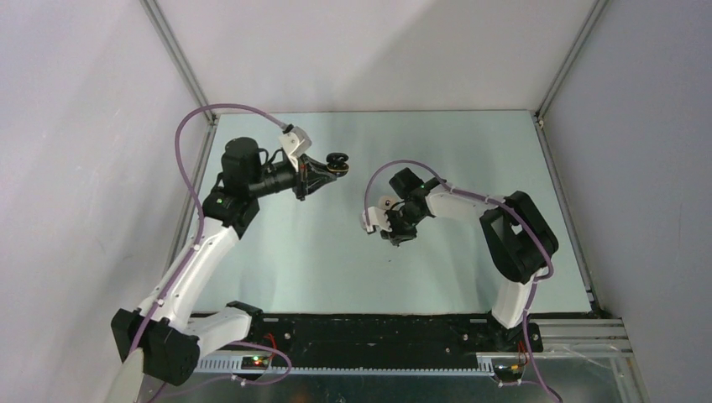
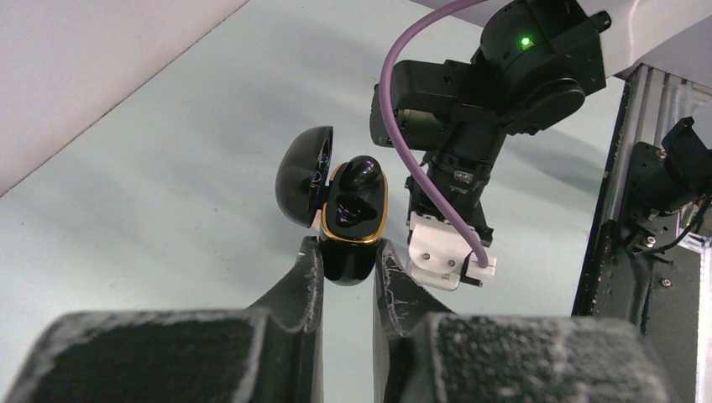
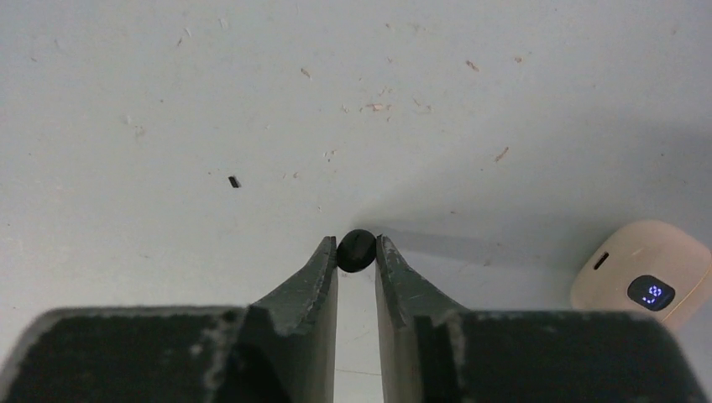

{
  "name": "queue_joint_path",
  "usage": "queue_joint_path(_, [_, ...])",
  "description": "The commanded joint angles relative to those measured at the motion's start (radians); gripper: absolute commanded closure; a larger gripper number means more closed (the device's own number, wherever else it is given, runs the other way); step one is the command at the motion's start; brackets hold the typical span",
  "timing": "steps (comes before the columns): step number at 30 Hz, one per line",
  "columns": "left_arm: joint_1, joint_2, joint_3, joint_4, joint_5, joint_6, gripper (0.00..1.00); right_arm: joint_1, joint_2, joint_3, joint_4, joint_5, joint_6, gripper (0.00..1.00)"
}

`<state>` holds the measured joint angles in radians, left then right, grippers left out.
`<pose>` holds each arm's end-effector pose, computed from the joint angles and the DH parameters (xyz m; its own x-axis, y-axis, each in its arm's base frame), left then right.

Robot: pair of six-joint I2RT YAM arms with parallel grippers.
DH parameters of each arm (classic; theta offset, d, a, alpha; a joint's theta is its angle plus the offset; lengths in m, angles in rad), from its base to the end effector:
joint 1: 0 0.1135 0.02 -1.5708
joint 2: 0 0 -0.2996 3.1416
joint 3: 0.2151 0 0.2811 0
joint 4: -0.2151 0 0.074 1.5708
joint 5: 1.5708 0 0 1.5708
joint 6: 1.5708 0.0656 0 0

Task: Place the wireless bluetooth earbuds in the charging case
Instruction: Place the earbud at the center of the board.

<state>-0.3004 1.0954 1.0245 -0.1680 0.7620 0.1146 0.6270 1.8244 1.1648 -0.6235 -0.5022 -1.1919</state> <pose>0.2532 -0.1258 0.3915 -0.1268 0.1259 -0.9839 0.8750 0.4813 -0.0512 0.2943 0.2522 0.1565 0.2933 -0.7931 -0.5338 -0.9526 -0.2898 -0.0929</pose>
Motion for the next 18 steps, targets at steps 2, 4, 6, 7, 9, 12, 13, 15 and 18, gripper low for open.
queue_joint_path(2, [0.007,-0.030,-0.011,0.030,0.004,0.019,1.00,-0.017,-0.001,0.005,-0.016,0.030,-0.052,0.68])
queue_joint_path(4, [0.006,-0.026,-0.012,0.039,0.007,0.009,1.00,-0.038,-0.015,0.004,-0.017,0.025,-0.037,0.62])
queue_joint_path(6, [0.007,-0.019,-0.012,0.056,0.010,-0.008,1.00,-0.079,-0.027,0.008,-0.010,0.013,-0.006,0.58])
queue_joint_path(7, [0.007,-0.017,-0.012,0.067,0.013,-0.020,1.00,-0.090,-0.029,0.011,-0.012,0.009,0.019,0.56])
queue_joint_path(9, [0.007,-0.011,-0.010,0.079,0.017,-0.032,1.00,-0.124,-0.036,0.022,-0.013,-0.002,0.066,0.55])
queue_joint_path(12, [0.007,-0.005,-0.007,0.083,0.021,-0.037,1.00,-0.177,-0.058,0.034,-0.021,-0.026,0.134,0.54])
queue_joint_path(13, [0.007,-0.003,-0.005,0.082,0.022,-0.038,1.00,-0.186,-0.065,0.034,-0.025,-0.030,0.142,0.54])
queue_joint_path(15, [0.008,-0.002,-0.004,0.083,0.020,-0.046,1.00,-0.203,-0.092,0.035,-0.035,-0.049,0.171,0.54])
queue_joint_path(18, [0.009,0.000,-0.008,0.082,0.020,-0.058,1.00,-0.207,-0.142,0.038,-0.071,-0.091,0.176,0.55])
